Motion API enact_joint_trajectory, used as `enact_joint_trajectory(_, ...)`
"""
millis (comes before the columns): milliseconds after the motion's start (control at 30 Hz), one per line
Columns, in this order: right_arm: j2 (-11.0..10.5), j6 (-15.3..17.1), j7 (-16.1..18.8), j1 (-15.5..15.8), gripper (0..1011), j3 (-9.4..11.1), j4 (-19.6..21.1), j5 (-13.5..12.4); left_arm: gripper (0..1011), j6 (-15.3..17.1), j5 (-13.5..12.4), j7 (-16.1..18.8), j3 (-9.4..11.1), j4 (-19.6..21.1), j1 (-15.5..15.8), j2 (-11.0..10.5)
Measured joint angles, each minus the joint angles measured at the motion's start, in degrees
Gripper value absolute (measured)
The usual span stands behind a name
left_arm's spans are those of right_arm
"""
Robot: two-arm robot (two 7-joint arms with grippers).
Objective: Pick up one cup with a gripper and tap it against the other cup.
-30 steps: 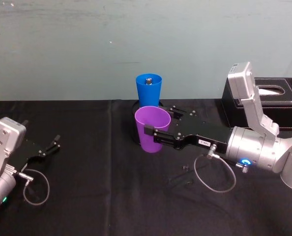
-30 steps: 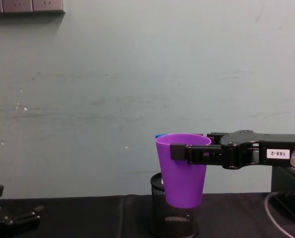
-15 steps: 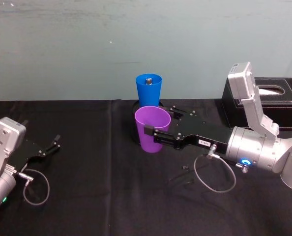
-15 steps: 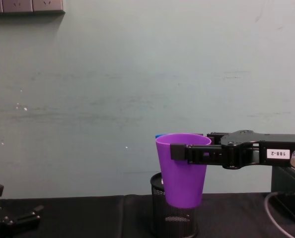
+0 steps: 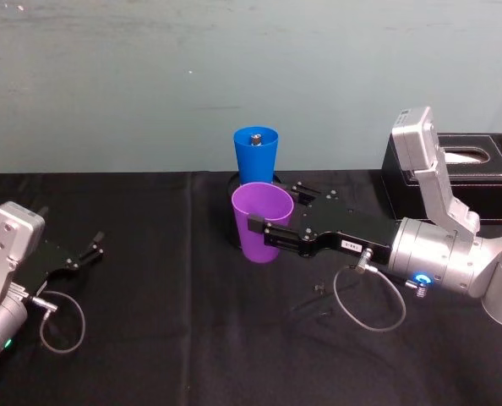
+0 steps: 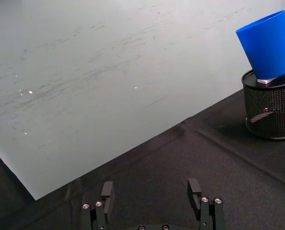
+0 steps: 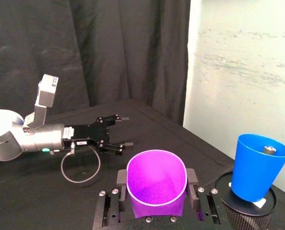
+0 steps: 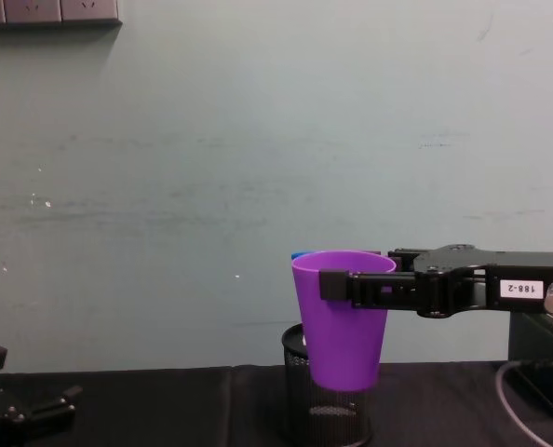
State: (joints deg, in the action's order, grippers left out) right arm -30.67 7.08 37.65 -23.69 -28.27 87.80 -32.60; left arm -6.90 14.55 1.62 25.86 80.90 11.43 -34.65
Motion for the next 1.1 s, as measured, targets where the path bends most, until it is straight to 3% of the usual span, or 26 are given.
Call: enact_joint_trajectory(1100,0.0,0.01,0.0,0.0,726,0.0,0.0,0.0,1000,0.0,0.0,0.0,0.0,0.0,0.0,0.0)
